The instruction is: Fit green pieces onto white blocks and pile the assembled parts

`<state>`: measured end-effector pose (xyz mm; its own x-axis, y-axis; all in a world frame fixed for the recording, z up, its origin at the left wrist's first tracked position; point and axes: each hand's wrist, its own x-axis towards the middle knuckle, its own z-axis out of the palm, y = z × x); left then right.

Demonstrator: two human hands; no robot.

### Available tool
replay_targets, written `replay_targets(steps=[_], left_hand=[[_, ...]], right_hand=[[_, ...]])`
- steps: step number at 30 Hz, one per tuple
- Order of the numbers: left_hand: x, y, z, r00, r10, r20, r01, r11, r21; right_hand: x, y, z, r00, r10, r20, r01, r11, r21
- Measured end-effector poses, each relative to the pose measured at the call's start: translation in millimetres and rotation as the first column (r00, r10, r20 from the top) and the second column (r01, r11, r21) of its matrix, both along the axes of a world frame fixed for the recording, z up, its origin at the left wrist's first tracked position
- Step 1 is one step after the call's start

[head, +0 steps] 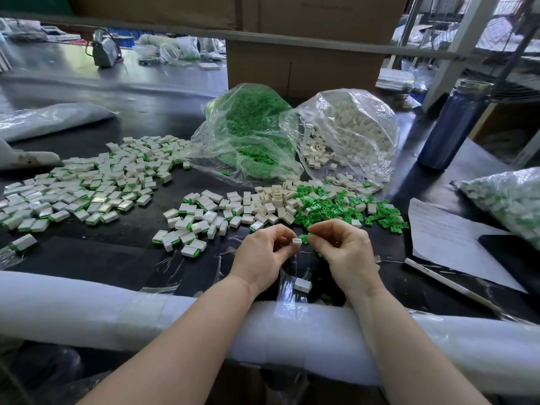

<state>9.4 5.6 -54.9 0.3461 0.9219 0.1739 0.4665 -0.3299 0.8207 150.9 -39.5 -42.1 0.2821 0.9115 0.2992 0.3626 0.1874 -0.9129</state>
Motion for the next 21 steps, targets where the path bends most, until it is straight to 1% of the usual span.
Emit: replay_targets(steps=[1, 3, 9, 14, 21], left_hand=[[0.1, -0.1, -0.4, 1.000, -0.016, 0.014, 0.016, 1.000, -0.005], [0.0, 0.1, -1.3, 0.998, -0.030, 0.048, 0.031, 0.999, -0.016], [-0.5, 1.4, -1.3, 0.994, -0.054, 0.097, 0.060, 0.997, -0.058], [-1.6, 0.8, 1.9, 0.987, -0.062, 0.150, 0.078, 0.991, -0.106], [-1.0, -0.4, 4.1, 0.971, -0.071, 0.228, 0.098, 0.989, -0.107]], right_hand=[[0.1, -0.3, 0.3, 0.999, 0.023, -0.030, -0.023, 1.000, -0.004], [0.0, -0.5, 0.2, 0.999, 0.039, -0.030, -0.040, 0.999, -0.021], [0.2, -0.1, -0.7, 1.000, 0.018, 0.018, -0.018, 0.999, -0.045], [0.2, -0.6, -3.2, 0.995, -0.005, 0.098, 0.014, 0.996, -0.090], [-2.3, -3.0, 0.9, 1.000, 0.020, 0.016, -0.019, 0.997, -0.074]])
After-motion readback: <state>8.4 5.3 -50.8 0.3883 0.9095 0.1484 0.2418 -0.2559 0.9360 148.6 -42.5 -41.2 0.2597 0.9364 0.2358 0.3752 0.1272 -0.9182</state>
